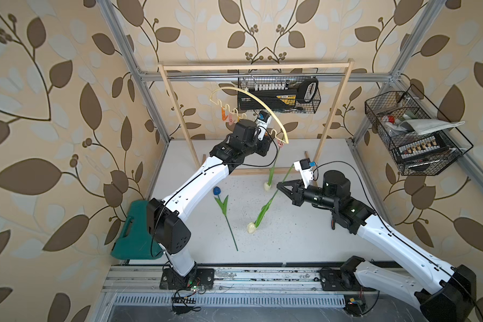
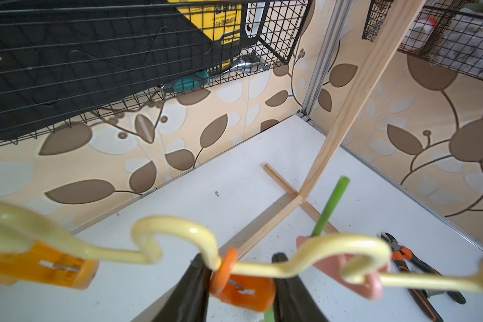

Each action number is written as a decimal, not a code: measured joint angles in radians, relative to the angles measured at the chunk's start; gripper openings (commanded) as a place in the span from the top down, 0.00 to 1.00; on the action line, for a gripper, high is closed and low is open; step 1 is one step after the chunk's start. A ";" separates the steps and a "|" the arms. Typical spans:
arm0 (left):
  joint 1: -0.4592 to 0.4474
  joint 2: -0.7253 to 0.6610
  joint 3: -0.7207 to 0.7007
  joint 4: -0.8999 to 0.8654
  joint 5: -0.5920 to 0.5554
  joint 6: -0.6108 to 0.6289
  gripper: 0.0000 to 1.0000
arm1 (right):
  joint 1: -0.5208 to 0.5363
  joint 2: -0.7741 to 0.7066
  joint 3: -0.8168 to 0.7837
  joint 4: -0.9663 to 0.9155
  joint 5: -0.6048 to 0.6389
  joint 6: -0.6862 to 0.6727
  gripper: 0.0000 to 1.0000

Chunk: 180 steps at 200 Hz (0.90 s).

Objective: Dry the flowers on a clothes hanger
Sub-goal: Open the clamp at the hanger, then clamp the flower onto the hanger.

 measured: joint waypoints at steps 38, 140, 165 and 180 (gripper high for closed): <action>0.000 0.000 0.018 -0.007 -0.002 -0.023 0.66 | 0.000 0.037 0.000 0.010 0.001 0.009 1.00; 0.000 0.051 0.164 -0.162 -0.003 -0.148 0.67 | 0.000 0.328 0.084 0.192 -0.010 0.072 1.00; 0.000 0.060 0.194 -0.193 -0.002 -0.169 0.68 | 0.000 0.391 0.138 0.217 0.016 0.090 1.00; 0.000 0.065 0.208 -0.212 -0.002 -0.177 0.68 | 0.000 0.421 0.158 0.225 0.033 0.103 1.00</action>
